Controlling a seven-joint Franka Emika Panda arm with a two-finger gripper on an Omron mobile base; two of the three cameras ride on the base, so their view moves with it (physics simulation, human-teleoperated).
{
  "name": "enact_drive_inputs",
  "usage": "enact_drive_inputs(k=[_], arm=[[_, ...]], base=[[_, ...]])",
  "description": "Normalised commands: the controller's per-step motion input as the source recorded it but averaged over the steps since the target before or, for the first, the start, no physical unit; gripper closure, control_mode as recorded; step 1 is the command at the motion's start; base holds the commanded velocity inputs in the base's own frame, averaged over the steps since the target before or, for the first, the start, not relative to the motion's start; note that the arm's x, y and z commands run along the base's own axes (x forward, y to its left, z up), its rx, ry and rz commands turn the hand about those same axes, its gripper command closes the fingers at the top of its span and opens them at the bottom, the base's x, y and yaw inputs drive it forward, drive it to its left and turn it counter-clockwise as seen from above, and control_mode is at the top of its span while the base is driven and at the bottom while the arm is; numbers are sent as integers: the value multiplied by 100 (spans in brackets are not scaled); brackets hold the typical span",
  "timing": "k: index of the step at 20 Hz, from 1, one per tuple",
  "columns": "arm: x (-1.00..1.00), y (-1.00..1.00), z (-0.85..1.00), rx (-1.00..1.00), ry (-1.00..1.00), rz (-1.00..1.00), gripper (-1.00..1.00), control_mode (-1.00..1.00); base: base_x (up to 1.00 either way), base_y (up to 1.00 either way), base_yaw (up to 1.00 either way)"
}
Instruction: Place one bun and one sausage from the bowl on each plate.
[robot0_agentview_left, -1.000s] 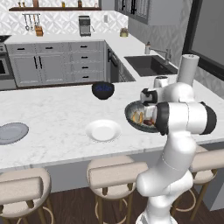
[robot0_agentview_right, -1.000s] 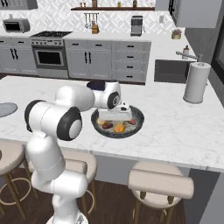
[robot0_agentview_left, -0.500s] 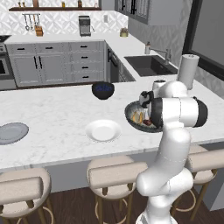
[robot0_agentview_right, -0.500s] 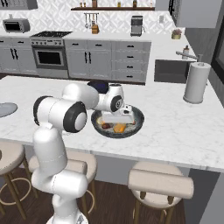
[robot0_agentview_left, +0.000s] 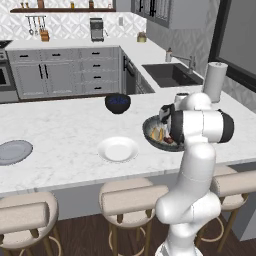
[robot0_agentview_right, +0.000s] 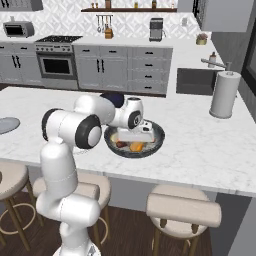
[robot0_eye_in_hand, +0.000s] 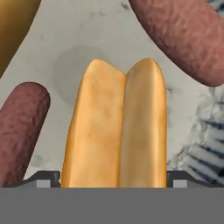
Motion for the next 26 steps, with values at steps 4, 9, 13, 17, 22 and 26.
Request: enact_drive_inputs(k=[4,9,13,17,22,26], arm=[[-28,2,55,1,-6,0,100,-100],[-39,52,94,0,-16,0,100,-100],[-39,100,69,1,-21,-1,100,-100],[-31,100,40,12,-6,-7,100,-100],[-16,100,8,18,0,-7,100,-100],[7,100,0,-2,5,-1,100,-100]], base=[[0,0,0],[0,0,0],[0,0,0],[0,0,0],[0,0,0],[0,0,0]])
